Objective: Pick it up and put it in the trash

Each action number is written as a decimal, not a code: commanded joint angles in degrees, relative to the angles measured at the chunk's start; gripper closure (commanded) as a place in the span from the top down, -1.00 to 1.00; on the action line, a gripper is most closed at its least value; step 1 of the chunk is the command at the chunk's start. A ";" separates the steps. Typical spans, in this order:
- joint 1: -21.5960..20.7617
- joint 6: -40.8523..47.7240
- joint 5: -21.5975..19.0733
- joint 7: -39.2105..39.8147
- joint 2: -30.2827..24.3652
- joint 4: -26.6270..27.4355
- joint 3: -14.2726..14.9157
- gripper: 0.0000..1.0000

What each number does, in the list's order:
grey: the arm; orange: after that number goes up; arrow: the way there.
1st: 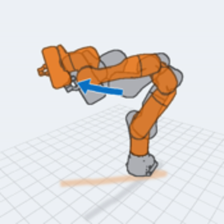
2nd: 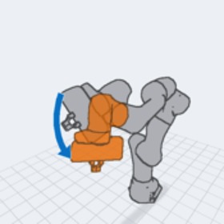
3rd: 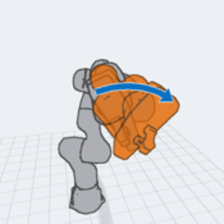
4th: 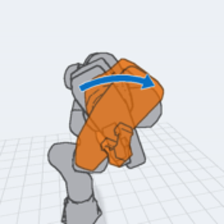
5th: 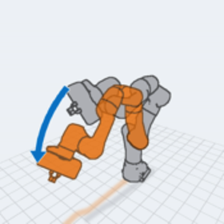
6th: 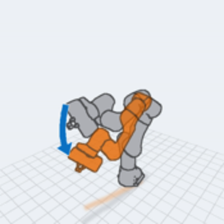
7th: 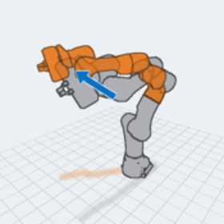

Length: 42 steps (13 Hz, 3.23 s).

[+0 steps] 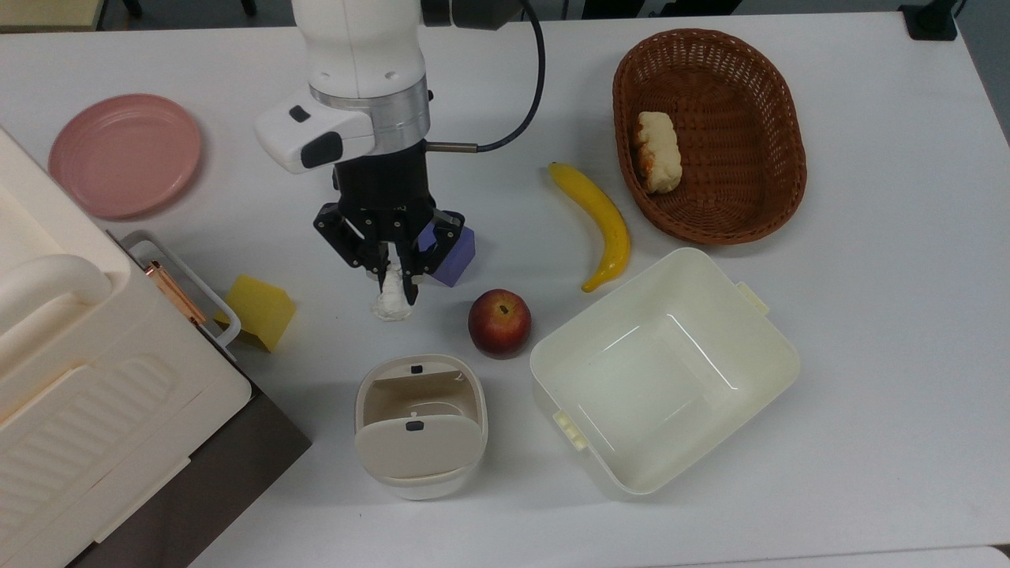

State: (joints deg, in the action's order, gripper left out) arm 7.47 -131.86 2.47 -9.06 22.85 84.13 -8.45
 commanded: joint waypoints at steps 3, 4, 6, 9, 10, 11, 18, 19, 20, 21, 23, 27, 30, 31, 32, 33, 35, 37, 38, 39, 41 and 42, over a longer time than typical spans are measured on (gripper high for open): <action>-0.97 -8.85 2.44 0.79 4.12 -3.18 1.68 -0.59; -1.93 -9.47 2.97 0.79 4.48 -3.18 2.12 -0.59; -3.16 -12.18 3.06 0.79 5.97 -3.27 3.09 -0.57; -4.21 -19.56 3.24 0.71 9.04 -3.27 3.09 -0.53; -4.48 -19.75 3.59 0.79 9.83 -3.27 3.09 -0.52; -4.57 -19.76 4.64 0.79 10.10 -3.27 3.09 -0.52; -4.84 -19.67 11.85 0.71 10.90 -2.66 3.09 1.00; -4.84 -19.58 11.77 0.53 10.81 -2.57 3.00 1.00; -4.84 -19.49 11.51 0.44 10.72 -2.57 3.00 1.00; -4.66 -19.14 11.33 0.44 10.20 -2.22 3.00 1.00; -3.61 -18.88 11.15 0.36 7.92 -0.56 2.83 1.00; -3.52 -3.82 11.06 -3.23 -0.85 2.00 2.13 1.00; -3.52 13.95 8.71 -3.86 -10.86 4.54 0.10 1.00; -3.60 17.21 5.91 -3.86 -15.08 6.90 0.10 1.00; -3.61 20.38 3.79 -3.86 -18.51 8.66 0.10 1.00; -3.78 24.24 2.38 -3.86 -21.24 9.81 0.19 1.00; -4.13 30.84 1.31 -3.43 -26.43 12.88 0.19 1.00; -4.31 37.77 1.13 -0.89 -30.83 16.31 0.54 1.00; -4.31 40.42 0.96 1.65 -30.94 16.24 0.71 1.00; -4.31 42.54 -0.52 2.20 -30.94 16.24 1.15 1.00; -4.74 43.61 -1.68 2.55 -30.59 16.50 2.73 1.00; -5.97 43.61 -1.77 2.55 -30.67 16.42 4.56 1.00</action>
State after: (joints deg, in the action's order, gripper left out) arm 4.07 -89.09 2.27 -8.16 -6.62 98.97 -7.91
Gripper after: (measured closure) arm 0.000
